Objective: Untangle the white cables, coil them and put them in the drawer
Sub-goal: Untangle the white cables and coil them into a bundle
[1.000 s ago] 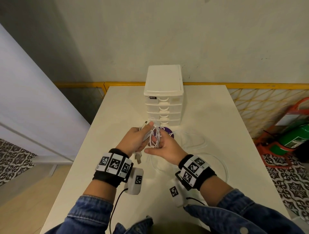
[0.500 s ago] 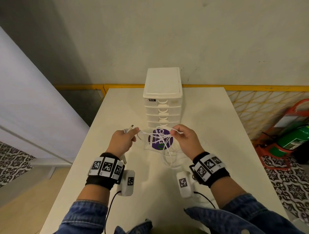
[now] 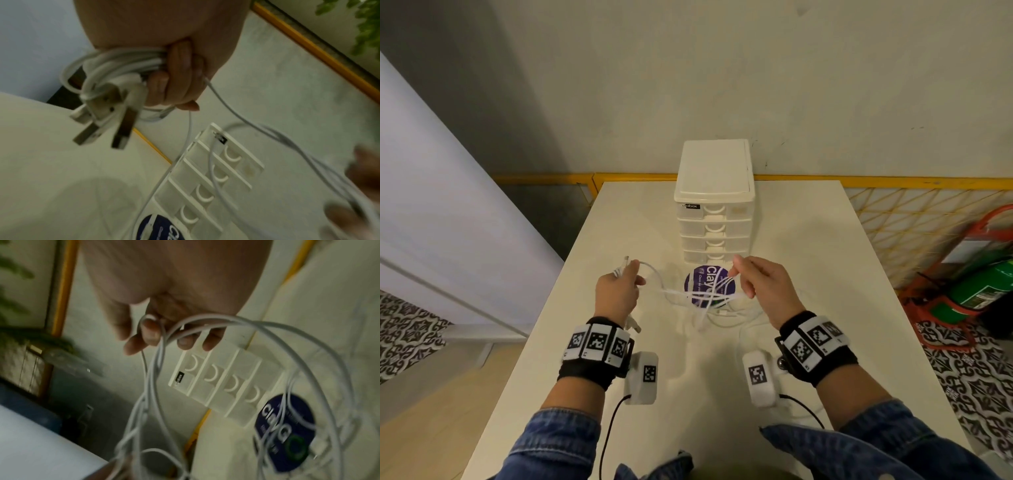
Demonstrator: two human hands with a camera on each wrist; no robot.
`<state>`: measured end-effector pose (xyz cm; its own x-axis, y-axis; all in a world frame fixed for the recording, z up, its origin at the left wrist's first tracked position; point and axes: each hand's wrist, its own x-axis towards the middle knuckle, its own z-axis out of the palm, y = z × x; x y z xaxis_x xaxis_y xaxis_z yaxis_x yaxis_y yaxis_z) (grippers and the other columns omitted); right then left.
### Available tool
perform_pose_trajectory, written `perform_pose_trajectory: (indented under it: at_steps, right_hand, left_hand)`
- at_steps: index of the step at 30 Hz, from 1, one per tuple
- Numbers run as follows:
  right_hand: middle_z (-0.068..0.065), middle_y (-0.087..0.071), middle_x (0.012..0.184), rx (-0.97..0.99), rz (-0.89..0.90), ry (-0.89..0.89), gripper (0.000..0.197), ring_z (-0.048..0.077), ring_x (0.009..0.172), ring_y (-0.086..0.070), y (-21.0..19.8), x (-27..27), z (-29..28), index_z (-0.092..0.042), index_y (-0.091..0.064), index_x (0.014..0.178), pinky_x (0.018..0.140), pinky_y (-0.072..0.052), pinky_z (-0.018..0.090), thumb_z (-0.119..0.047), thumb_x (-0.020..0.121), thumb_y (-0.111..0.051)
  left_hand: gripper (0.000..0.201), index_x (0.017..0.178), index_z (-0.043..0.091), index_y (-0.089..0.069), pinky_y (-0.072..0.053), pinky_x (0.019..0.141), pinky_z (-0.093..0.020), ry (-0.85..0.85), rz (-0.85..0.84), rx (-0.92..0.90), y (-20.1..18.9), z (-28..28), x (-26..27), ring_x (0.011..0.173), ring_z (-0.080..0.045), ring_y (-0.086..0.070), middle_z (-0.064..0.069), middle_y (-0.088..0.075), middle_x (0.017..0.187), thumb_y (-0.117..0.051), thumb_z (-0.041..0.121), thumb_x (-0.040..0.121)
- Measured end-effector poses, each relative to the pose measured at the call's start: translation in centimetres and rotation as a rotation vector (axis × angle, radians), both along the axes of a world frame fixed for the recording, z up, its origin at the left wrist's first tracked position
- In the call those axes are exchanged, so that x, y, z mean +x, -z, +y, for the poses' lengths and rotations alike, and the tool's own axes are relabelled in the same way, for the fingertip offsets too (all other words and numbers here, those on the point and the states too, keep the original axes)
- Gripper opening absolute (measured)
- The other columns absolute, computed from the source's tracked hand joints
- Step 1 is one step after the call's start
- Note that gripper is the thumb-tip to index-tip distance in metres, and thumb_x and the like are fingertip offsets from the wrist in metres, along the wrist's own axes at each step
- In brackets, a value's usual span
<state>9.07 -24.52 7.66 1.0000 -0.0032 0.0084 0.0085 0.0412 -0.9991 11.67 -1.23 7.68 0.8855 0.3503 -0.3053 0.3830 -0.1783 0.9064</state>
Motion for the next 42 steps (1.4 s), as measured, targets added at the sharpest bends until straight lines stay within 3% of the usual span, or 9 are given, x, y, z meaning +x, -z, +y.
perform_pose_trajectory:
  at_steps: [6,9,12,15,19,24,31,38,42]
  right_hand:
    - [0.005,-0.057,0.057,-0.169,0.254,0.283,0.03,0.002,0.048,-0.052,2.7,0.8,-0.9,-0.005,-0.059,0.09,0.048,-0.037,0.01,-0.022,0.1,-0.036]
    - [0.001,-0.063,0.07,-0.338,0.32,0.365,0.026,0.02,0.075,-0.06,3.7,1.5,-1.6,-0.01,-0.055,0.094,0.068,-0.042,0.024,-0.021,0.1,-0.032]
    - [0.006,-0.065,0.106,-0.684,0.246,0.342,0.023,0.025,0.103,-0.057,4.1,1.5,-1.6,-0.014,-0.056,0.114,0.089,-0.043,0.033,-0.018,0.095,-0.044]
    - [-0.001,-0.058,0.121,-0.777,-0.196,0.157,0.037,0.014,0.115,-0.048,2.8,1.1,-0.2,-0.016,-0.054,0.126,0.098,-0.034,0.025,-0.025,0.091,-0.057]
    - [-0.009,-0.067,0.09,-0.511,-0.091,-0.25,0.027,-0.005,0.078,-0.06,2.7,0.4,2.0,-0.019,-0.064,0.116,0.076,-0.046,0.02,-0.024,0.089,-0.061]
    - [-0.006,-0.05,0.058,-0.411,-0.018,-0.197,0.015,0.007,0.054,-0.048,3.4,0.7,1.2,-0.02,-0.07,0.09,0.06,-0.043,0.022,-0.028,0.092,-0.057]
    - [0.003,-0.071,0.081,-0.371,0.106,0.071,0.029,0.018,0.082,-0.066,4.5,1.0,-1.5,-0.01,-0.071,0.085,0.081,-0.048,0.03,-0.029,0.093,-0.052]
    - [0.011,-0.066,0.076,-0.166,0.29,0.378,0.004,0.026,0.066,-0.062,4.8,1.2,-3.5,-0.011,-0.055,0.084,0.066,-0.047,0.033,-0.014,0.087,-0.055]
    - [0.005,-0.064,0.089,-0.468,0.303,0.334,0.012,0.024,0.078,-0.061,4.7,1.2,-3.1,-0.013,-0.053,0.098,0.075,-0.048,0.037,-0.02,0.088,-0.052]
  left_hand:
    - [0.043,0.066,0.009,-0.061,-0.036,0.049,-0.024,0.189,-0.013,0.083,-1.1,0.1,0.0,0.044,-0.015,-0.042,-0.005,-0.048,0.052,-0.056,0.043,0.091]
    - [0.04,0.069,0.009,-0.064,-0.027,0.039,-0.018,0.578,0.148,0.118,-1.5,-0.5,-0.7,0.036,-0.012,-0.029,-0.002,-0.04,0.047,-0.066,0.047,0.083]
    - [0.031,0.066,0.009,-0.059,-0.024,0.038,-0.018,0.699,0.187,0.154,-1.4,-1.5,-1.1,0.035,-0.013,-0.029,-0.004,-0.038,0.046,-0.073,0.032,0.081]
    - [0.038,0.053,0.012,-0.053,-0.024,0.037,-0.017,0.635,0.125,0.109,-1.7,-2.9,-0.8,0.031,-0.013,-0.028,-0.003,-0.037,0.04,-0.07,0.025,0.084]
    - [0.048,0.044,0.015,-0.047,-0.022,0.036,-0.017,0.584,0.037,0.013,-2.9,-4.0,-0.4,0.032,-0.013,-0.025,-0.004,-0.034,0.04,-0.069,0.02,0.086]
    - [0.041,0.05,0.011,-0.05,-0.024,0.038,-0.018,0.512,-0.01,0.034,-4.2,-2.6,0.0,0.033,-0.013,-0.028,-0.004,-0.037,0.04,-0.068,0.019,0.086]
    - [0.033,0.059,0.011,-0.052,-0.022,0.038,-0.019,0.297,-0.021,-0.004,-4.1,-0.1,0.7,0.034,-0.013,-0.027,-0.002,-0.037,0.043,-0.067,0.022,0.086]
    - [0.033,0.059,0.013,-0.052,-0.029,0.04,-0.019,0.118,-0.055,0.001,-4.1,1.0,1.0,0.036,-0.013,-0.033,-0.003,-0.043,0.047,-0.066,0.024,0.086]
    - [0.029,0.064,0.011,-0.055,-0.035,0.051,-0.025,0.042,-0.038,-0.014,-3.8,0.9,0.9,0.046,-0.018,-0.04,-0.007,-0.048,0.056,-0.067,0.026,0.086]
